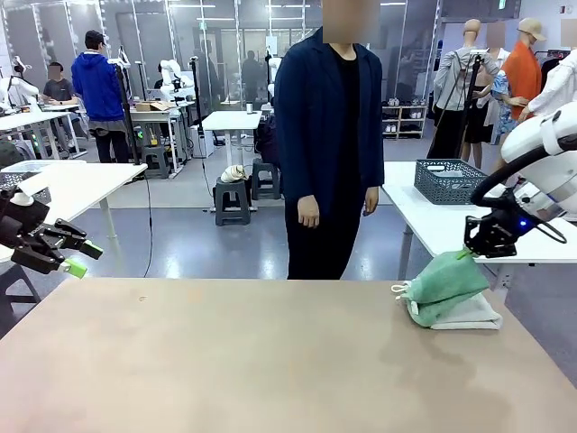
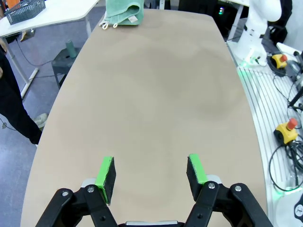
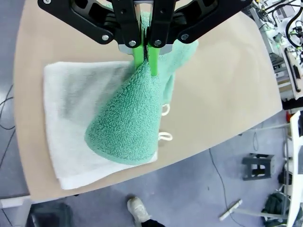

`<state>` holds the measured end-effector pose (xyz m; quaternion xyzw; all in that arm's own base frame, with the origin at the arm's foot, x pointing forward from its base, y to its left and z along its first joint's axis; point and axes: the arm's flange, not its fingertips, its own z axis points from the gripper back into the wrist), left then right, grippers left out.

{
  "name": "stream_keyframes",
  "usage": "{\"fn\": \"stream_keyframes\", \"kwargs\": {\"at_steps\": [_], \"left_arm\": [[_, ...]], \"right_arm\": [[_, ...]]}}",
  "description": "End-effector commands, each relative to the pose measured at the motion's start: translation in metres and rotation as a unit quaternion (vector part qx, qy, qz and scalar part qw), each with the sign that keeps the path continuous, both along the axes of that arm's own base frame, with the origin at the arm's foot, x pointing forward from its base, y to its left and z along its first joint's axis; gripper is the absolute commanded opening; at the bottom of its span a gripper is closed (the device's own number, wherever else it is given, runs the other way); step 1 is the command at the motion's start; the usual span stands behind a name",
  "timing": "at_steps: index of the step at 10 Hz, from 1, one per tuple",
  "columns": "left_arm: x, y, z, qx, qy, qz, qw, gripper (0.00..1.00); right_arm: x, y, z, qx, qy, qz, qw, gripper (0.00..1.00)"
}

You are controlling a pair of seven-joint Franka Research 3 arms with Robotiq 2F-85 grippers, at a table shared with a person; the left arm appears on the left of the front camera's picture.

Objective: Fold the towels and place them in the basket.
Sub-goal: Stack the folded Towel with hook on the right side of the table.

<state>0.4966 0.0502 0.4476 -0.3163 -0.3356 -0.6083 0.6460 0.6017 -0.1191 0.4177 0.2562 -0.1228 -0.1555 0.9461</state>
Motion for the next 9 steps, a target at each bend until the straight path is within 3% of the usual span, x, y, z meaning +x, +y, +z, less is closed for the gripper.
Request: {"fn": "stream_keyframes", "kwargs": {"at_steps": [1,9], "left_arm": [[0.000,0.000,0.001,0.000,-0.001,-0.001,1.000,0.77],[0.000,0.000,0.001,0.000,-0.001,-0.001,1.000,0.77]], "right_arm": [[0.008,-0.016,-0.002,-0.032,0.000,0.007,0.999,0.04],[0.021,-0.038,-0.044,-0.101,-0.018,0.049,0.993,0.04]]}}
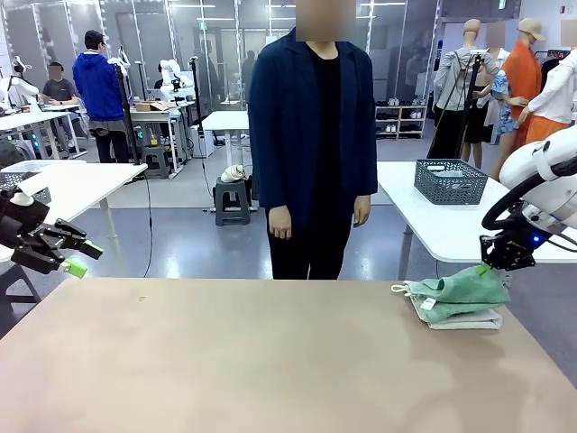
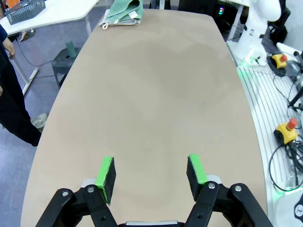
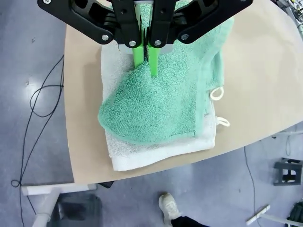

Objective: Fold the towels and place them in the basket.
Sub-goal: Stack the folded Towel with hook on the right side of the table.

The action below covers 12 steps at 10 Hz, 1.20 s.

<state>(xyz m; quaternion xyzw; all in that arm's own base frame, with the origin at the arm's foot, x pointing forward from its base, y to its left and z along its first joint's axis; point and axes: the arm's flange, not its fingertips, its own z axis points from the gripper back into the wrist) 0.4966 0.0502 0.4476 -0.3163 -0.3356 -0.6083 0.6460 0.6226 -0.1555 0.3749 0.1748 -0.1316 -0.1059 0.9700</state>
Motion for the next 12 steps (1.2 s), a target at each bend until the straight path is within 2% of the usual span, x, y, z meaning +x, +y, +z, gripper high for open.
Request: {"fn": "stream_keyframes", "kwargs": {"at_steps": [1,5,8,10,12], "left_arm": [[0.000,0.000,0.001,0.000,-0.001,-0.001,1.000,0.77],[0.000,0.000,0.001,0.000,-0.001,-0.001,1.000,0.77],[0.000,0.000,0.001,0.000,-0.001,-0.001,1.000,0.77],[0.000,0.000,0.001,0.000,-0.001,-0.001,1.000,0.77],[0.000,0.000,0.001,0.000,-0.001,-0.001,1.000,0.77]], "right_arm": [[-0.001,-0.001,-0.002,-0.009,-0.011,0.015,1.000,0.14],[-0.006,0.003,0.018,-0.021,-0.007,0.025,0.999,0.54],[-0.017,0.006,0.071,-0.053,0.001,0.037,0.998,0.84],[-0.036,0.023,0.122,-0.069,0.000,0.066,0.995,0.84],[-0.082,0.064,0.196,-0.047,0.033,0.075,0.996,0.84]]}}
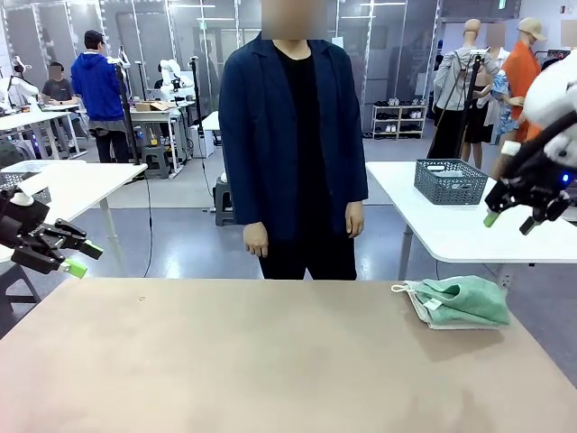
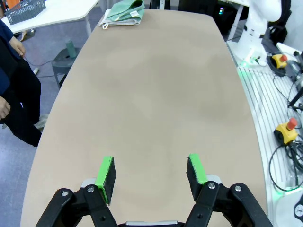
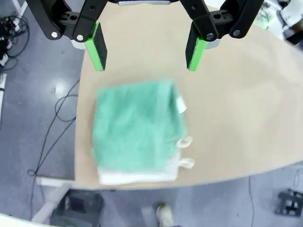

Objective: Fold the towels and place them in the basket.
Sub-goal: Stack the folded Towel with hook on the right side of the table.

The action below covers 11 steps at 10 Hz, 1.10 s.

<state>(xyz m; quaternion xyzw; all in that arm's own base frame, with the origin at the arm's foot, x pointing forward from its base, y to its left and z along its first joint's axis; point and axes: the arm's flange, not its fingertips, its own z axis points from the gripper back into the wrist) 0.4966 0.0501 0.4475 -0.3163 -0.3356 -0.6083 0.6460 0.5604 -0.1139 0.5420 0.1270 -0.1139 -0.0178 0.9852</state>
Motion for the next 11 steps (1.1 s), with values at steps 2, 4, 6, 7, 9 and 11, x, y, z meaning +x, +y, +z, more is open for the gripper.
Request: {"fn": "stream_keyframes", "kwargs": {"at_steps": [2,4,6,7,9,11], "left_arm": [[0.000,0.000,0.001,0.000,-0.002,-0.001,1.000,0.77],[0.000,0.000,0.001,0.000,-0.002,-0.001,1.000,0.77],[0.000,0.000,0.001,0.000,-0.002,-0.001,1.000,0.77],[0.000,0.000,0.001,0.000,-0.002,-0.001,1.000,0.77],[0.000,0.000,0.001,0.000,-0.002,-0.001,1.000,0.77],[0.000,0.000,0.001,0.000,-0.002,-0.001,1.000,0.77]], "right_arm": [[-0.089,0.065,0.106,0.014,0.009,-0.018,1.000,0.84],[-0.157,0.093,0.164,0.005,0.011,-0.040,0.999,0.84],[-0.216,0.108,0.203,-0.024,0.009,-0.066,0.997,0.84],[-0.233,0.115,0.211,-0.027,0.006,-0.065,0.997,0.84],[-0.232,0.112,0.219,-0.014,0.001,-0.050,0.999,0.84],[-0.232,0.112,0.219,-0.014,0.001,-0.050,0.999,0.84]]}}
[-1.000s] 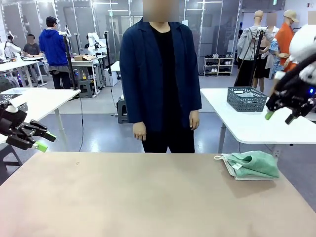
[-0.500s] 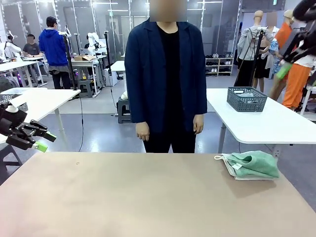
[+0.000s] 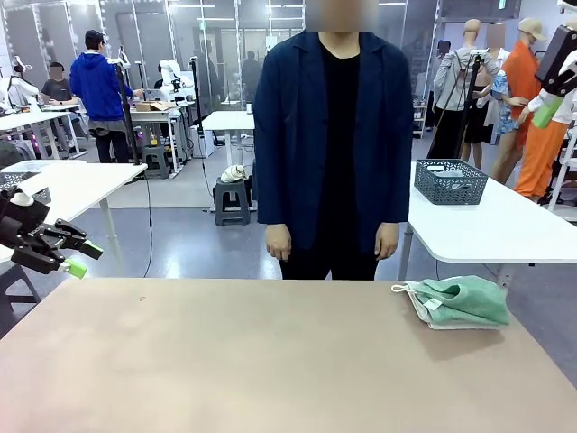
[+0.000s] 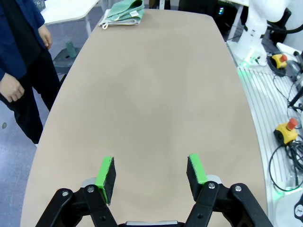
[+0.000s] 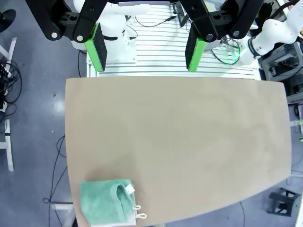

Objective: Fold the towels and place them in the basket.
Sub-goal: Stack the folded Towel with hook on the right side of the table.

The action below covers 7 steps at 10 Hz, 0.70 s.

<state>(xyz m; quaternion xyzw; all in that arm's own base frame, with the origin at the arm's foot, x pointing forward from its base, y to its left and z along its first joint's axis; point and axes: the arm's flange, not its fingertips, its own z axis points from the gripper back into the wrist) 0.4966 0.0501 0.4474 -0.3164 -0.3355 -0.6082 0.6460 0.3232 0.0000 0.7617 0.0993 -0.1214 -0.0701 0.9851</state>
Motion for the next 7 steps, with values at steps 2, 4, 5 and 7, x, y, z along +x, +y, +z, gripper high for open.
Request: {"fn": "stream_keyframes", "kwargs": {"at_steps": [2,4,5,7], "left_arm": [[-0.0002,0.0002,0.0015,0.000,-0.002,-0.001,1.000,0.77],[-0.0002,0.0002,0.0015,0.000,-0.002,-0.001,1.000,0.77],[-0.0002,0.0002,0.0015,0.000,-0.002,-0.001,1.000,0.77],[-0.0002,0.0002,0.0015,0.000,-0.002,-0.001,1.000,0.77]], "right_arm": [[0.0050,-0.0021,-0.0009,0.008,0.001,0.006,1.000,0.84],[0.0050,-0.0021,-0.0009,0.008,0.001,0.006,1.000,0.84],[0.0050,-0.0021,-0.0009,0.008,0.001,0.006,1.000,0.84],[0.0050,-0.0021,-0.0009,0.008,0.001,0.006,1.000,0.84]]}}
